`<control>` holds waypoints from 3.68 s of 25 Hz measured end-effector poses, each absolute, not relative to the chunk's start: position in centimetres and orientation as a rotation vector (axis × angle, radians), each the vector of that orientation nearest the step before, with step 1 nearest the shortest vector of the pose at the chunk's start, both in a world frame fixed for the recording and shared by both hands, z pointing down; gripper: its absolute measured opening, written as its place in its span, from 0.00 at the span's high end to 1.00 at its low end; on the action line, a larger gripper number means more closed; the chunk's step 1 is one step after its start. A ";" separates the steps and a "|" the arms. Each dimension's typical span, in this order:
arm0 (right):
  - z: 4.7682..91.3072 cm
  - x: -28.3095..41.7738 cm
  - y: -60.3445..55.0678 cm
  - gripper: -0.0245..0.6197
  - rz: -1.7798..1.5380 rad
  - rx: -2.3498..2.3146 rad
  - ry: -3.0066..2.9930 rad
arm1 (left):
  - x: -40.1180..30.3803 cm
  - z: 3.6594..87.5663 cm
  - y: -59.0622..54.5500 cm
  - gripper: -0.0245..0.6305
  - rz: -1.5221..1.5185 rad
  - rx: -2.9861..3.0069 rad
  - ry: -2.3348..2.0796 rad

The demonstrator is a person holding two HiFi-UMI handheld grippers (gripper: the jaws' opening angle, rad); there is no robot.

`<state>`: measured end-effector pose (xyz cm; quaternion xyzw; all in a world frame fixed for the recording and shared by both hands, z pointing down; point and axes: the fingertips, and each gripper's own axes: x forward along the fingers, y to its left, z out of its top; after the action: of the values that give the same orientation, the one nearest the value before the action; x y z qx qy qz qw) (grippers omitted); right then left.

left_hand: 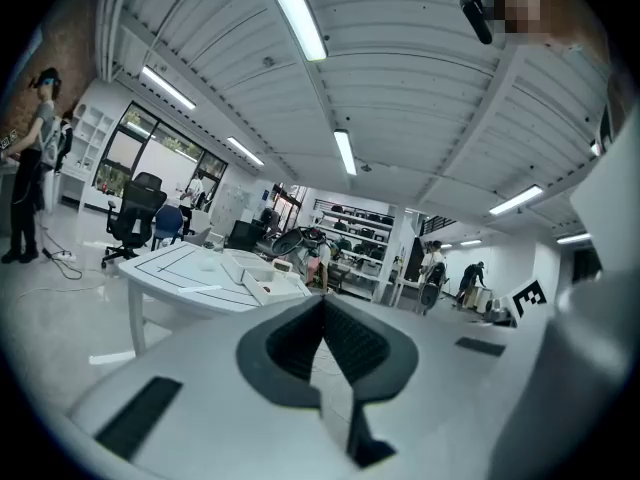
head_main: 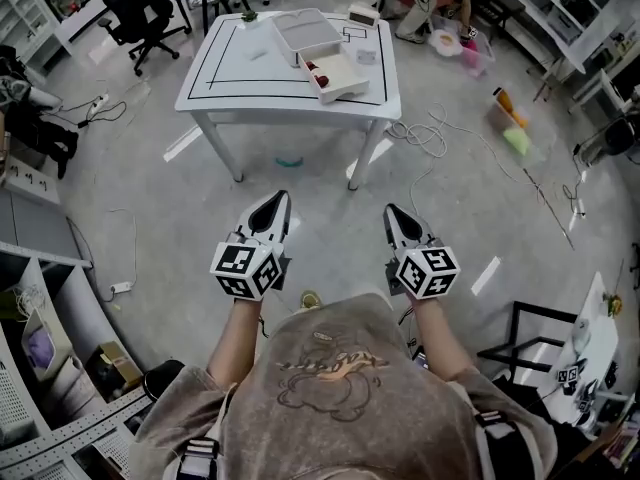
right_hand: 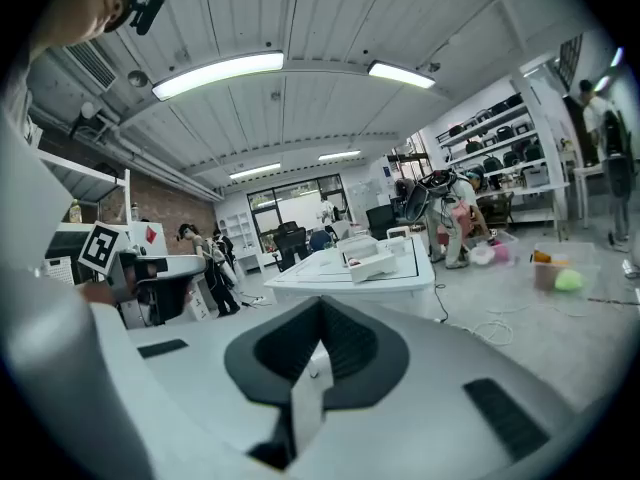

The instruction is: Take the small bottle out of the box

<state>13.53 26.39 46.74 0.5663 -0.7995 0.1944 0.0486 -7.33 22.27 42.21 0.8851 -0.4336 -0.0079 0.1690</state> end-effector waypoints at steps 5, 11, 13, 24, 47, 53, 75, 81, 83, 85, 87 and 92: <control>46.5 13.0 24.9 0.97 0.576 1.771 -2.420 | -8.0 41.8 20.1 0.95 -0.057 2.536 -1.218; 47.0 12.2 22.6 0.97 0.562 1.777 -2.414 | -8.7 42.0 18.0 0.95 -0.085 2.540 -1.205; 47.0 11.9 21.5 0.97 0.561 1.772 -2.424 | -8.8 42.2 17.1 0.95 -0.088 2.537 -1.209; 47.3 11.5 14.0 0.97 0.562 1.721 -2.475 | -8.8 42.1 11.2 0.95 -0.090 2.527 -1.252; 46.8 14.0 -7.2 0.97 0.621 1.560 -2.548 | -5.8 40.6 -7.0 0.95 -0.056 2.458 -1.362; 46.4 15.0 -12.6 0.97 0.616 1.515 -2.563 | -4.8 39.9 -11.9 0.95 -0.067 2.448 -1.399; 47.2 14.9 -20.6 0.97 0.663 1.468 -2.543 | -4.2 40.2 -20.9 0.95 -0.065 2.449 -1.389; 46.8 14.1 -22.1 0.97 0.656 1.534 -2.527 | -4.8 40.5 -22.6 0.95 -0.048 2.481 -1.327; 46.8 13.7 -22.5 0.97 0.648 1.552 -2.525 | -5.1 40.7 -23.3 0.95 -0.042 2.486 -1.312; 46.7 13.4 -22.8 0.97 0.636 1.566 -2.518 | -5.4 40.9 -23.9 0.95 -0.042 2.488 -1.298; 46.8 13.3 -23.0 0.97 0.634 1.580 -2.507 | -5.2 41.0 -24.5 0.95 -0.048 2.492 -1.278; 47.1 13.3 -23.5 0.97 0.624 1.611 -2.472 | -4.6 41.1 -25.6 0.95 -0.058 2.512 -1.229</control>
<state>13.33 -23.51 47.14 0.5331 -0.8181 0.2064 0.0630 -4.60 -25.56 41.09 0.8848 -0.4327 -0.0204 0.1714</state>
